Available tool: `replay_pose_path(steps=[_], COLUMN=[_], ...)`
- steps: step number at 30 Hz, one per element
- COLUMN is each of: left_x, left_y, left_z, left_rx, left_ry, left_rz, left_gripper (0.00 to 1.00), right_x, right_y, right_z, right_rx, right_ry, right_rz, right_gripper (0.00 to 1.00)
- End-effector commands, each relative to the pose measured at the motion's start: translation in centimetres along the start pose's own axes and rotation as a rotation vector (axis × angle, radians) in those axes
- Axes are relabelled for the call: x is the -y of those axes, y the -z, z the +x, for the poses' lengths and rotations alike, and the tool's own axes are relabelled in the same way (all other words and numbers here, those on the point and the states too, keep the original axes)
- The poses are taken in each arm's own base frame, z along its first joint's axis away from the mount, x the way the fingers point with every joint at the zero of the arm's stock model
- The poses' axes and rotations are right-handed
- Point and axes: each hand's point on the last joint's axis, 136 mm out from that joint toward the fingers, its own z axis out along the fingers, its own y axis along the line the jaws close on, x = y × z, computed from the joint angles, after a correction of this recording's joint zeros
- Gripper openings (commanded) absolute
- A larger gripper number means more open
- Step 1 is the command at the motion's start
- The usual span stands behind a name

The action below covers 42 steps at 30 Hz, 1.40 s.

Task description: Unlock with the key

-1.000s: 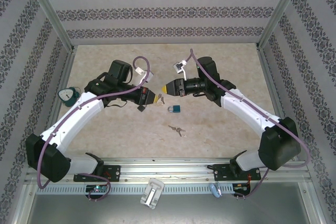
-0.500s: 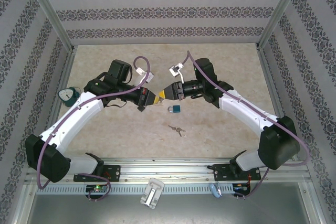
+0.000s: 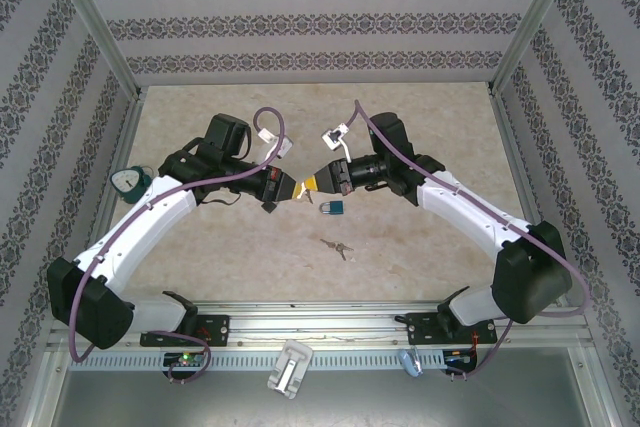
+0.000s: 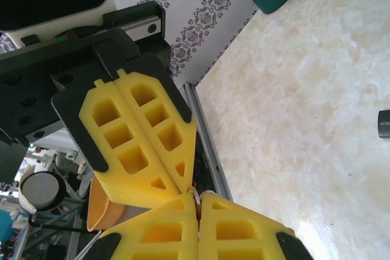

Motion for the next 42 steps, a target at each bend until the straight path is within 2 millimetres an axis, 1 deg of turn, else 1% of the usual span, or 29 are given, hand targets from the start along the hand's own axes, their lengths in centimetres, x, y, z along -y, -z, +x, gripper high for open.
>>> replay_pose_path(steps=[1, 5, 6, 8, 9, 11, 14, 15, 17, 22, 26, 29, 33, 36, 40, 42], left_x=[1.3, 0.4, 0.0, -0.6, -1.0, -1.3, -1.1, -1.1, -1.0, -0.5, -0.6, 0.0, 0.2, 0.2, 0.4, 0.5], left_y=[0.5, 0.5, 0.6, 1.0, 1.3, 1.9, 2.5, 2.6, 2.9, 3.5, 3.5, 3.6, 3.6, 3.5, 3.5, 3.5], left_z=[-0.5, -0.8, -0.9, -1.2, -1.5, -1.8, -2.3, -2.4, -2.7, -3.6, -3.8, -4.1, -4.1, -4.1, -4.1, -4.2], left_rx=[0.026, 0.046, 0.057, 0.096, 0.123, 0.187, 0.280, 0.305, 0.372, 0.505, 0.519, 0.526, 0.523, 0.522, 0.515, 0.518], left_ry=[-0.059, -0.047, -0.037, -0.013, 0.000, 0.024, 0.058, 0.071, 0.097, 0.137, 0.136, 0.129, 0.121, 0.122, 0.118, 0.114], left_rz=[0.030, -0.013, -0.028, -0.053, -0.069, -0.072, -0.043, -0.036, -0.016, 0.076, 0.078, 0.116, 0.124, 0.129, 0.141, 0.146], left_gripper=[0.00, 0.00, 0.03, 0.25, 0.34, 0.35, 0.34, 0.34, 0.40, 0.40, 0.41, 0.46, 0.47, 0.40, 0.39, 0.34], right_x=[-1.2, -1.2, -1.1, -0.9, -0.9, -0.8, -0.9, -0.9, -1.0, -0.8, -1.0, -0.8, -1.2, -1.1, -1.1, -0.9], right_y=[-0.1, 0.0, 0.1, 0.4, 0.5, 0.9, 1.1, 1.2, 1.3, 1.0, 0.4, 0.3, 0.0, -0.2, -0.3, -0.4], right_z=[-0.2, -0.3, -0.4, -0.7, -1.0, -1.6, -2.2, -2.5, -3.1, -4.0, -4.1, -4.2, -4.3, -4.3, -4.5, -4.6], right_rx=[-0.014, -0.001, 0.006, 0.027, 0.038, 0.072, 0.109, 0.122, 0.160, 0.238, 0.258, 0.272, 0.271, 0.271, 0.276, 0.277], right_ry=[0.047, 0.059, 0.066, 0.075, 0.081, 0.092, 0.092, 0.093, 0.085, 0.053, 0.039, 0.027, 0.028, 0.022, 0.017, 0.009], right_rz=[-0.036, -0.015, -0.006, 0.023, 0.034, 0.054, 0.067, 0.068, 0.070, 0.073, 0.058, 0.046, 0.019, 0.016, 0.002, 0.004], right_gripper=[0.00, 0.00, 0.00, 0.00, 0.00, 0.00, 0.00, 0.00, 0.00, 0.00, 0.00, 0.00, 0.00, 0.00, 0.00, 0.00])
